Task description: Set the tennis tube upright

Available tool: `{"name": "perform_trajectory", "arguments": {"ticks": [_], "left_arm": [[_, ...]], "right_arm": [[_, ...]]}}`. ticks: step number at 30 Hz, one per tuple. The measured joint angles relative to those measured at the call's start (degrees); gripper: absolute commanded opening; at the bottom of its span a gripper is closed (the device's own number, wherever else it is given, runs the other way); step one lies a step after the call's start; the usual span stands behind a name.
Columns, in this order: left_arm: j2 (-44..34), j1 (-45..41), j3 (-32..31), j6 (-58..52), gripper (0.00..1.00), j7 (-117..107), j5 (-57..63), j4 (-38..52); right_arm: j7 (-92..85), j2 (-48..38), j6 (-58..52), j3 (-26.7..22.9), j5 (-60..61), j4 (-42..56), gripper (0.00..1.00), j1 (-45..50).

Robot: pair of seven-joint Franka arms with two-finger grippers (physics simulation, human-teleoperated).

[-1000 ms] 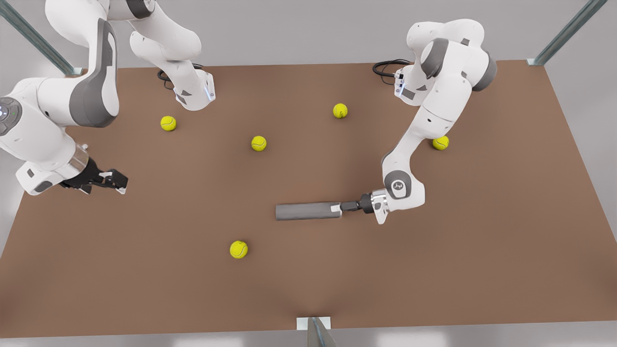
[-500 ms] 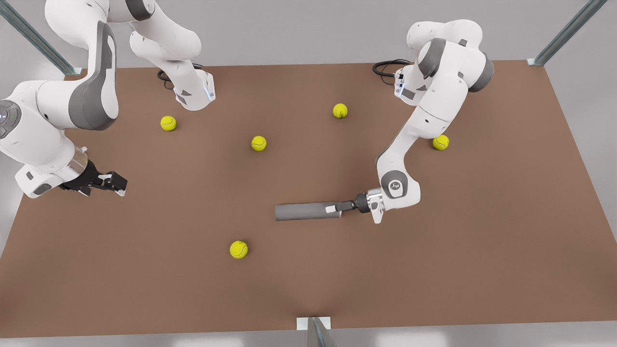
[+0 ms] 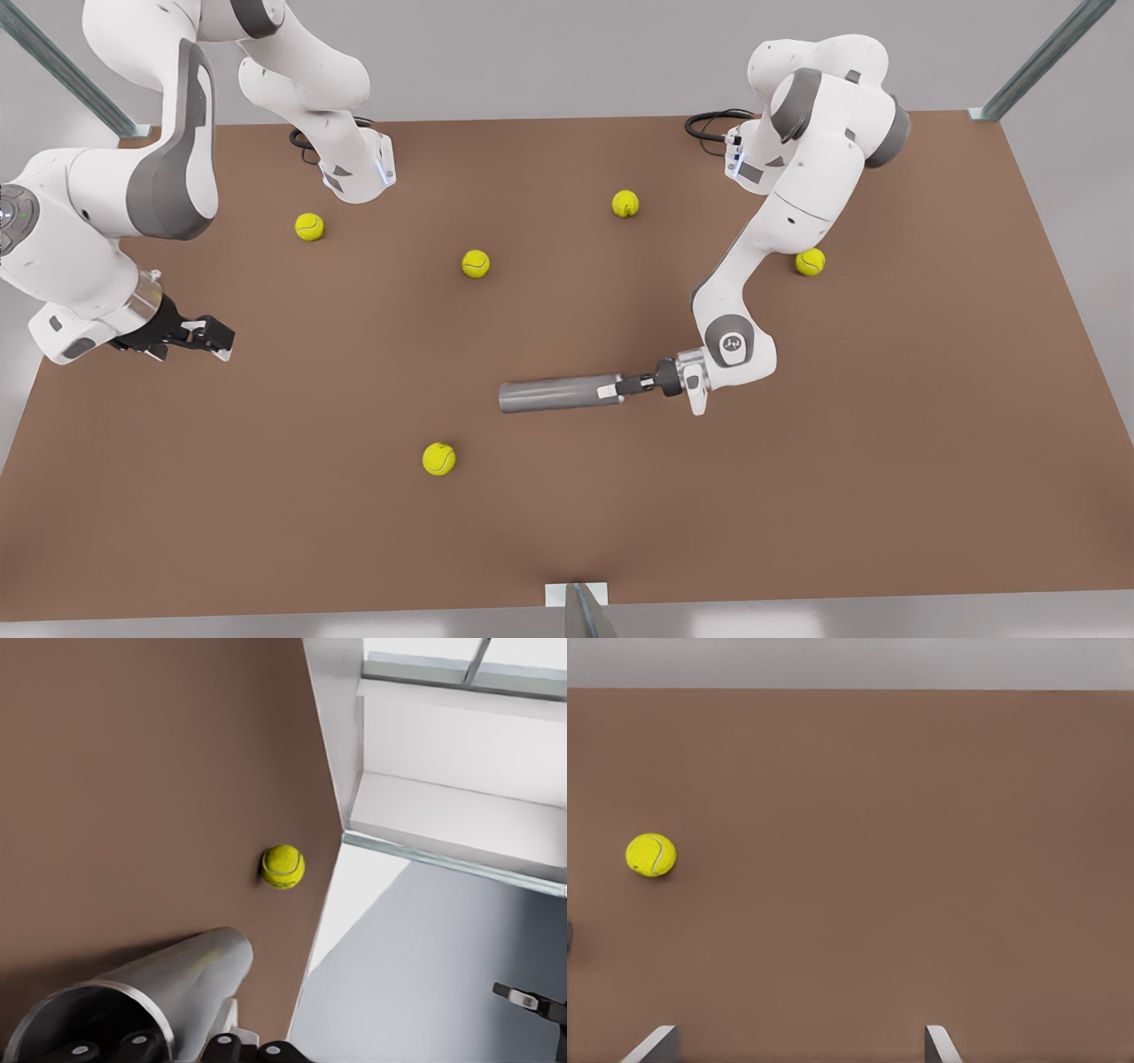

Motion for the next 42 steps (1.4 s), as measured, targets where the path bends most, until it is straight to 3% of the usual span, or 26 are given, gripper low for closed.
{"name": "perform_trajectory", "arguments": {"ticks": [20,42], "left_arm": [[-2.6,1.3,0.5,-4.8,0.21,-6.5,-4.6,0.7],[-11.1,1.4,3.1,-3.9,0.21,-29.0,17.6,1.9]], "right_arm": [[0.0,0.2,0.0,0.1,0.0,0.7,1.0,0.0],[0.0,0.6,0.1,0.0,0.1,0.8,1.0,0.0]]}}
